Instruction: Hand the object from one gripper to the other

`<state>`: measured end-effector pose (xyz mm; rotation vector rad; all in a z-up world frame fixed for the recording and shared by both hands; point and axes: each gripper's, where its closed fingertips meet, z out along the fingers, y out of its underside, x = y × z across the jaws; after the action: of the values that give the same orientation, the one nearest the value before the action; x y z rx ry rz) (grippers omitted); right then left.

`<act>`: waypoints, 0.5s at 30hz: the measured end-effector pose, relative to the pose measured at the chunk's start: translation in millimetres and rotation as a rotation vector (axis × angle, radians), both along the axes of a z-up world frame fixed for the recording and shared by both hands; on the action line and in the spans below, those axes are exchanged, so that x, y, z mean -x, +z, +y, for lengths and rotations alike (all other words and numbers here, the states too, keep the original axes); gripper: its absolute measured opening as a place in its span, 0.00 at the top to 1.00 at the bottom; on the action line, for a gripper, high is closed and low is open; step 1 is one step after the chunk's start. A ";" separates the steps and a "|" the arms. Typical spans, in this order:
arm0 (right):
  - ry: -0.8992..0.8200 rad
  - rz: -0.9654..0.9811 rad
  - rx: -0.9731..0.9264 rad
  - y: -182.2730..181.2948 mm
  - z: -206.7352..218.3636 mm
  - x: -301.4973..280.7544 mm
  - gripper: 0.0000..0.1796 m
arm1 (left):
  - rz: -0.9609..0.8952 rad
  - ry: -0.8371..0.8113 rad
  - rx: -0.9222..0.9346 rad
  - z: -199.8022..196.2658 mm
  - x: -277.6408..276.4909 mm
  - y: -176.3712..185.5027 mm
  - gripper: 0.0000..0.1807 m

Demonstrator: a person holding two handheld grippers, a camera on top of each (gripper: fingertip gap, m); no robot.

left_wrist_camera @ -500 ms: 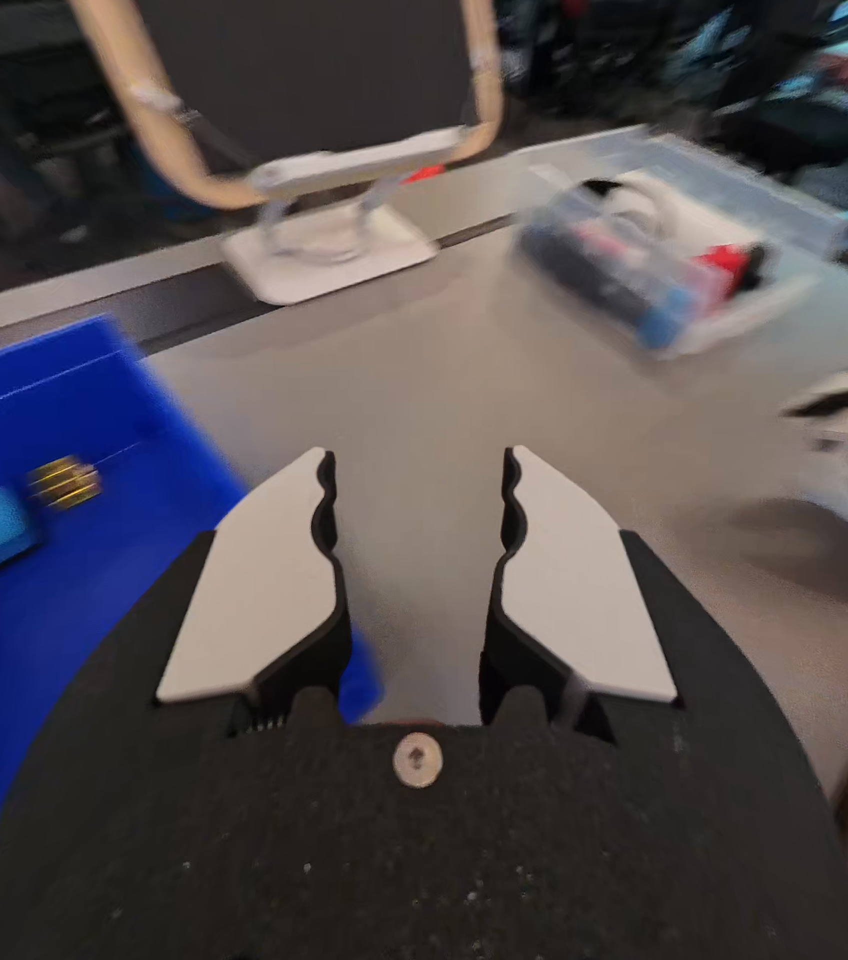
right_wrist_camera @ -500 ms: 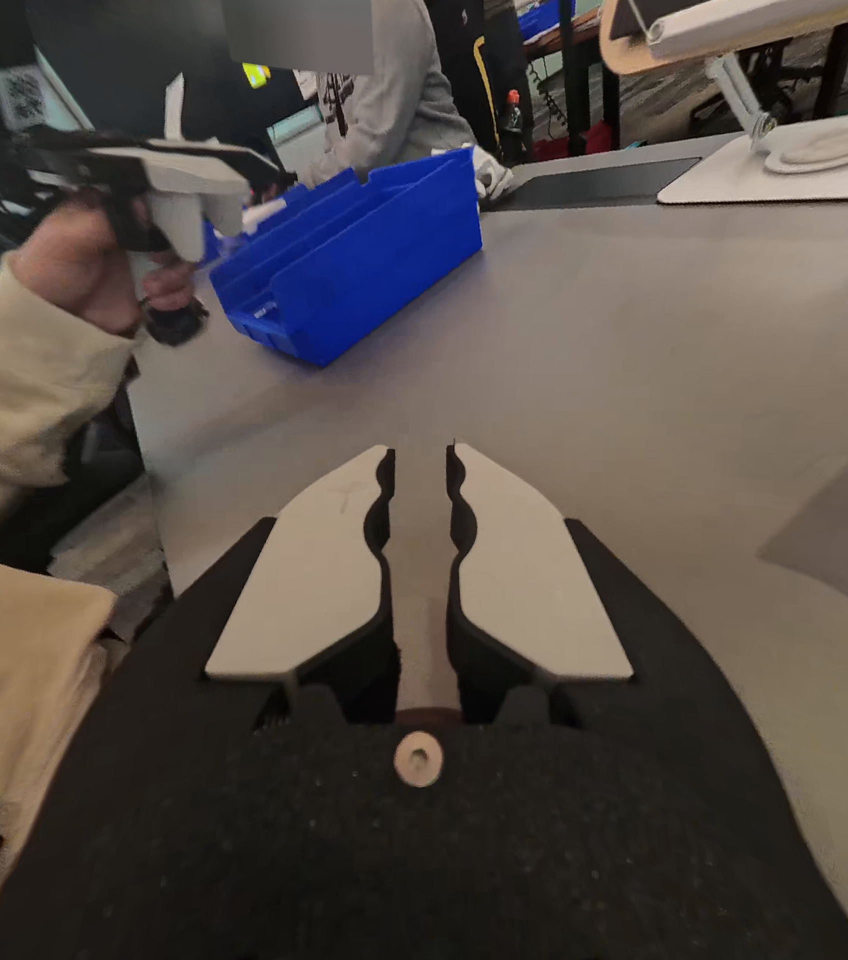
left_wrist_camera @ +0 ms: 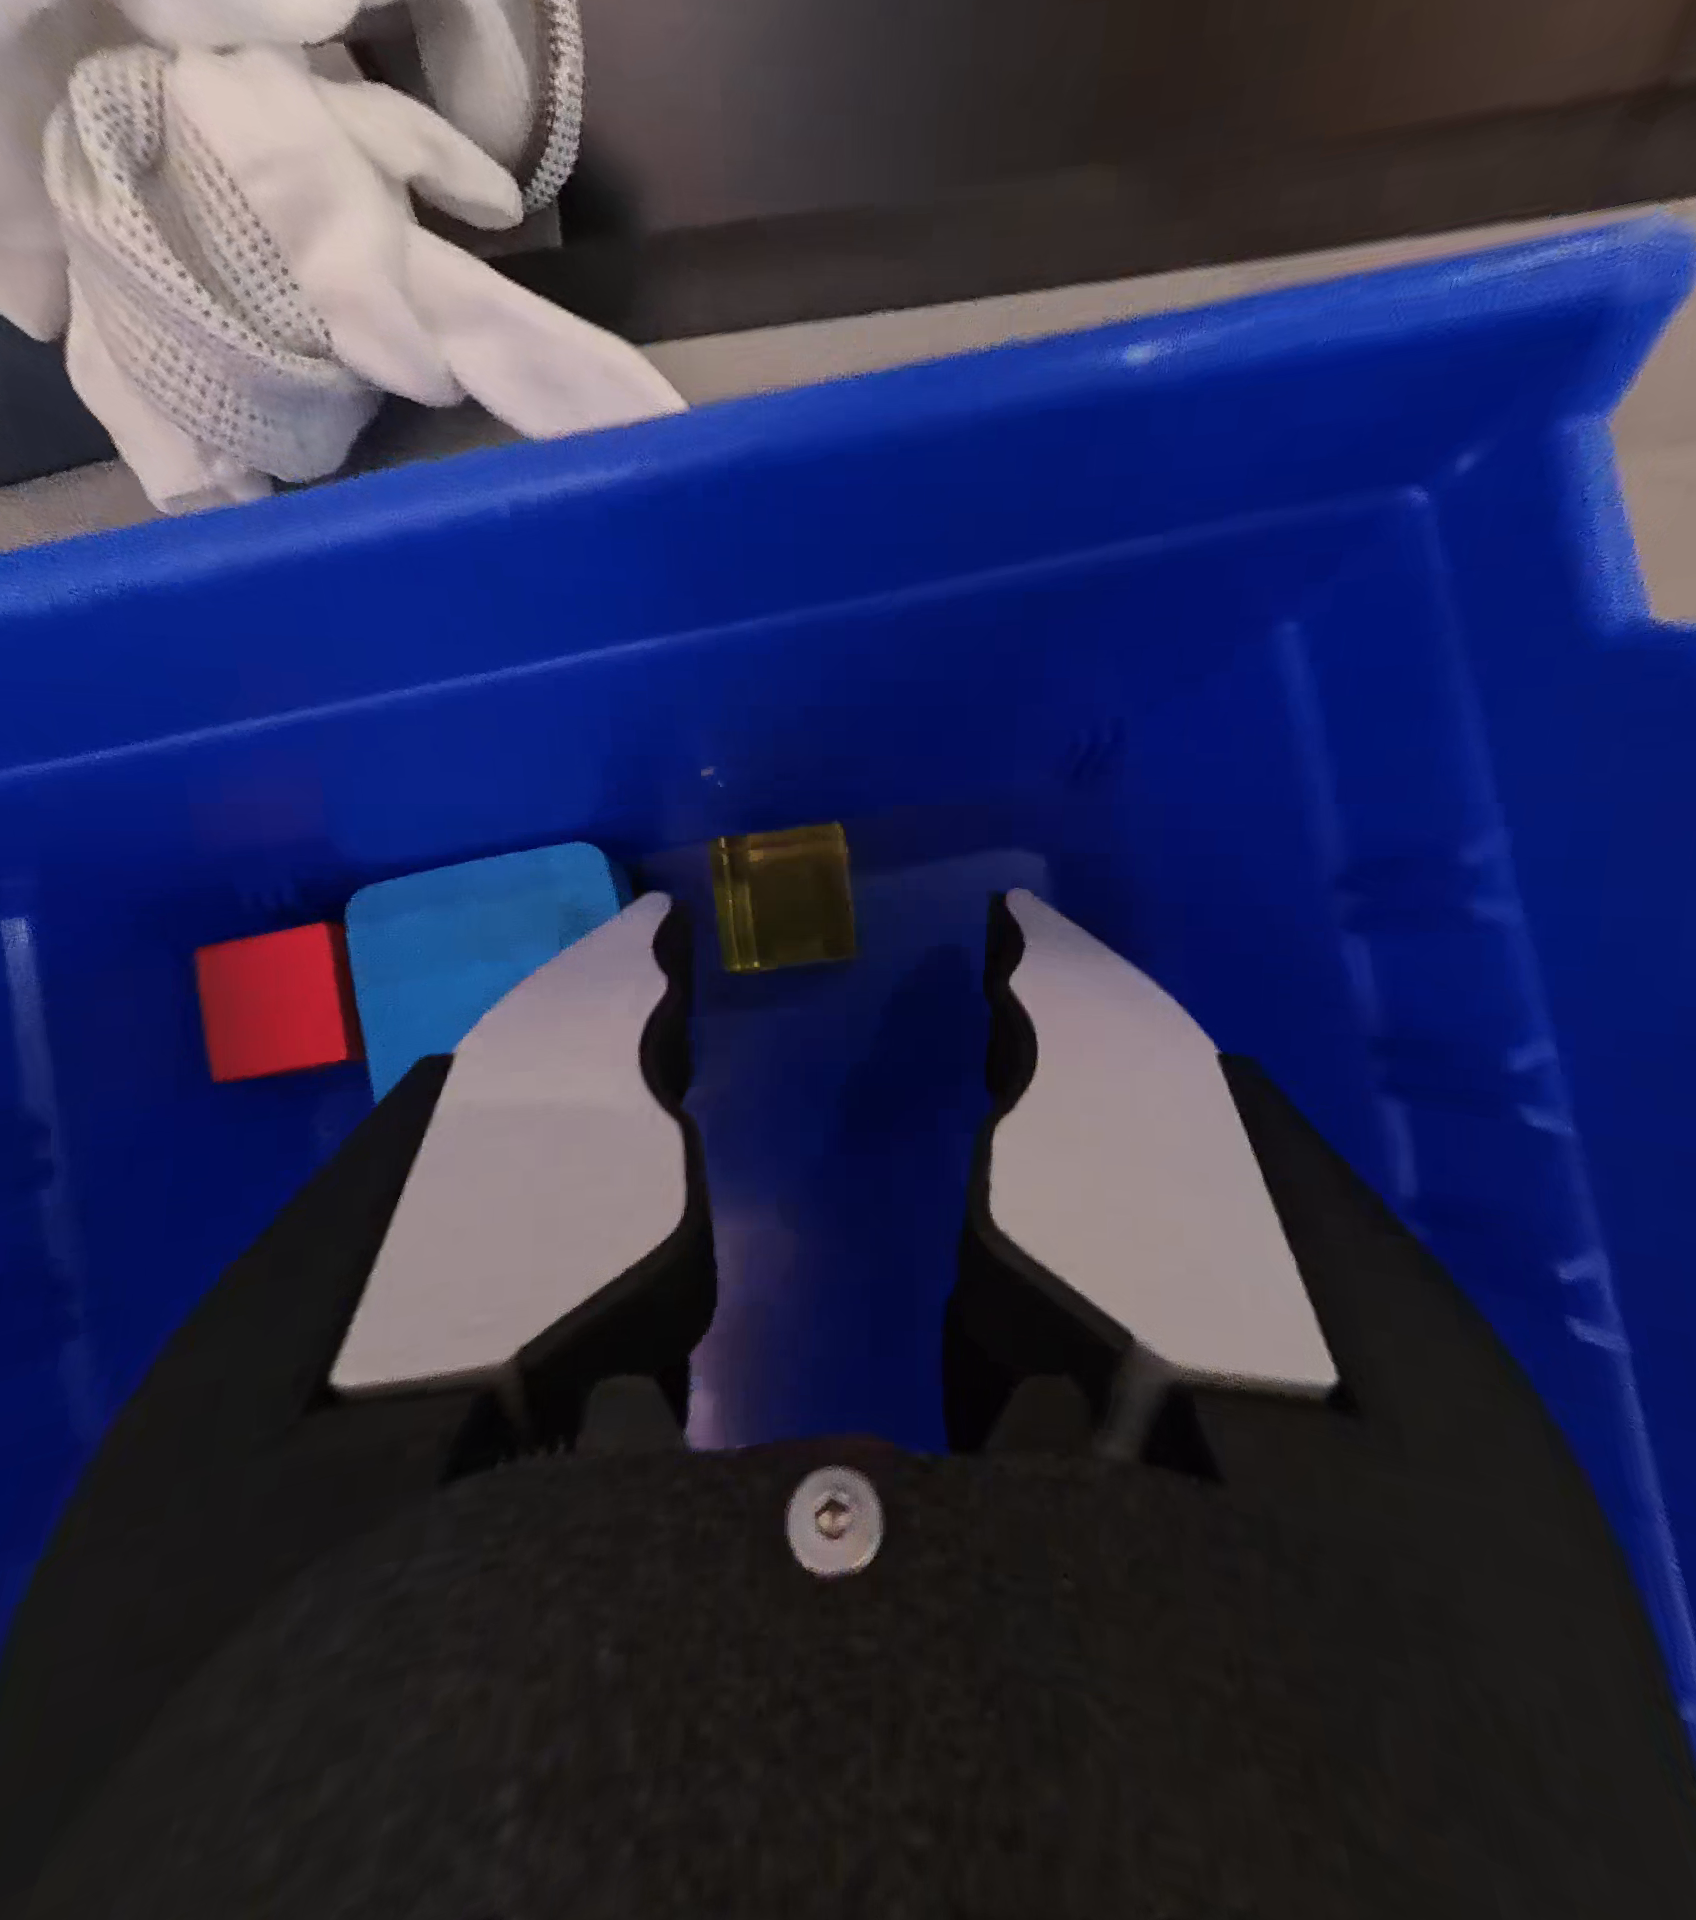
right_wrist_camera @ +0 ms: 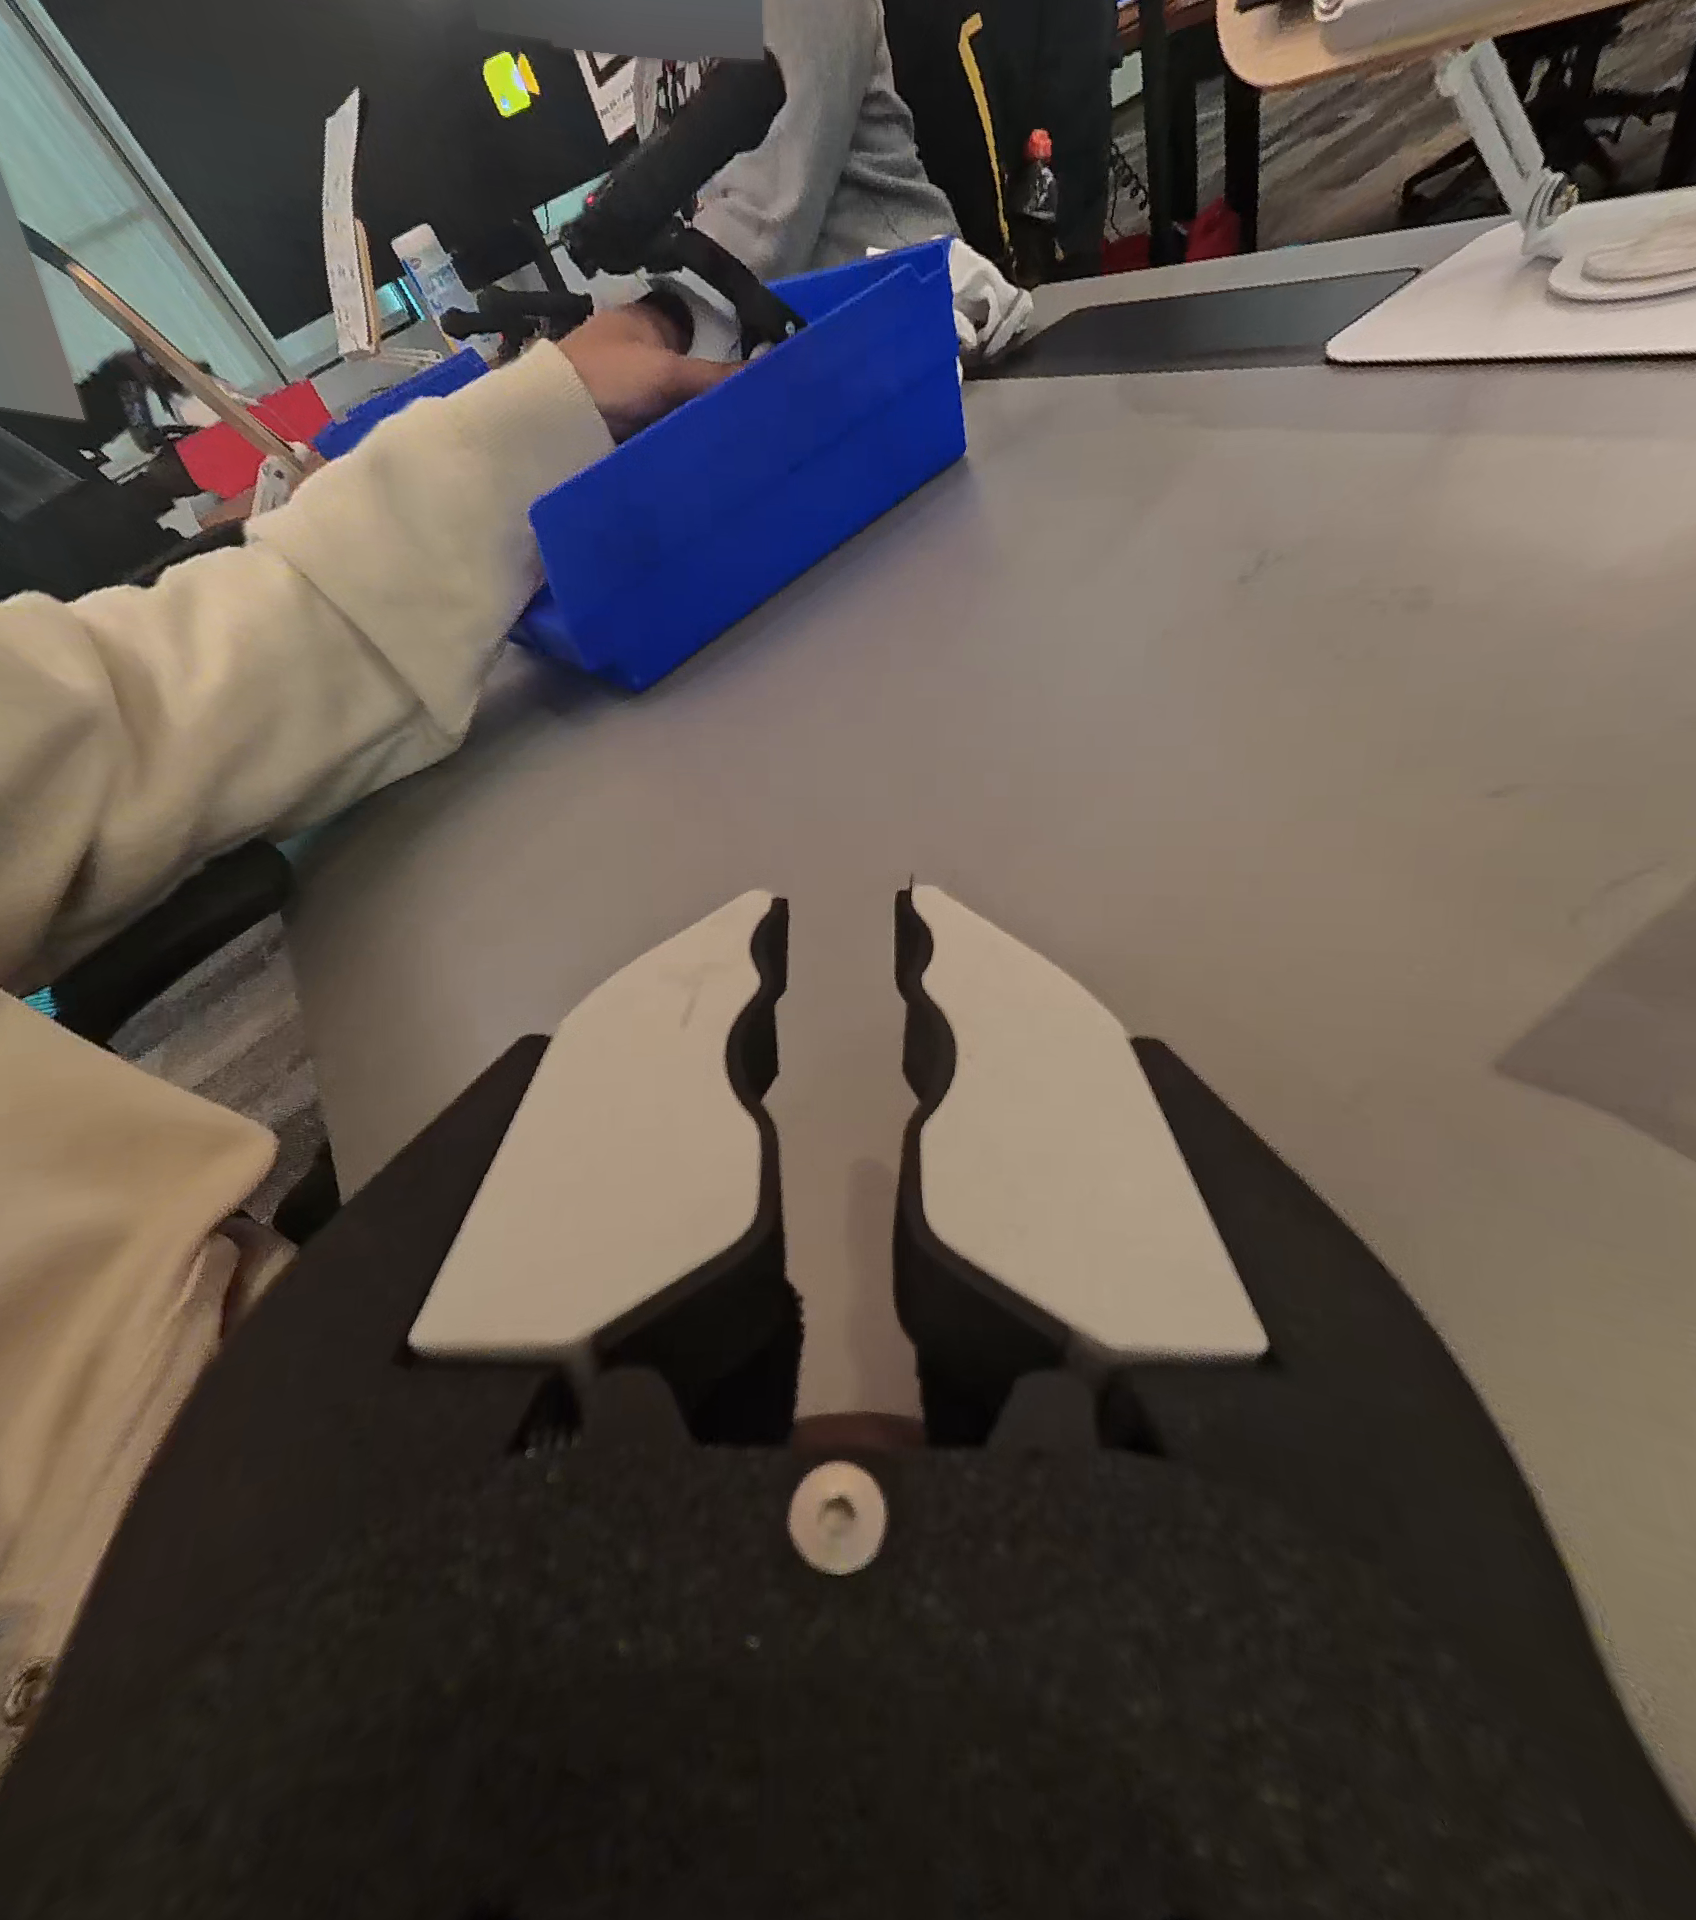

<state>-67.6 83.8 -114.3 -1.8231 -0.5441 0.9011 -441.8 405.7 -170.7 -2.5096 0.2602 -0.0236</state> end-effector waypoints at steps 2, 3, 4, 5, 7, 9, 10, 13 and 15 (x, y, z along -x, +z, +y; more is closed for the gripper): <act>0.000 0.011 0.018 -1.8 0.5 -0.7 0.89 | -0.012 0.021 -0.015 5.0 3.9 -0.7 0.73; 0.000 0.014 0.024 -2.7 1.2 -1.0 0.89 | -0.025 0.021 -0.006 5.7 3.3 -3.3 0.73; 0.000 0.016 0.029 -3.3 2.1 -1.0 0.89 | -0.032 0.022 0.018 4.7 2.8 -7.8 0.74; 0.001 0.018 0.033 -3.6 3.0 -0.6 0.89 | -0.035 0.025 0.041 3.8 2.8 -12.2 0.76; 0.006 0.023 0.040 -4.3 4.4 1.0 0.89 | -0.035 0.042 0.047 4.8 4.3 -17.6 0.81; 0.013 0.021 0.044 -5.2 4.9 3.4 0.89 | -0.031 0.055 0.042 5.7 6.3 -20.8 0.84; 0.015 0.016 0.042 -5.6 5.3 4.5 0.89 | -0.035 0.055 0.038 5.8 6.0 -20.9 0.84; 0.025 0.008 0.039 -6.2 5.4 7.5 0.89 | -0.030 0.049 0.048 3.4 6.1 -20.5 0.84; 0.030 0.008 0.039 -6.0 5.3 9.2 0.89 | -0.020 0.050 0.042 1.3 7.6 -18.6 0.84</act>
<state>-76.8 89.1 -120.3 -1.8495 -0.5537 0.9453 -449.5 406.9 -189.3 -2.5556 0.1913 -0.0341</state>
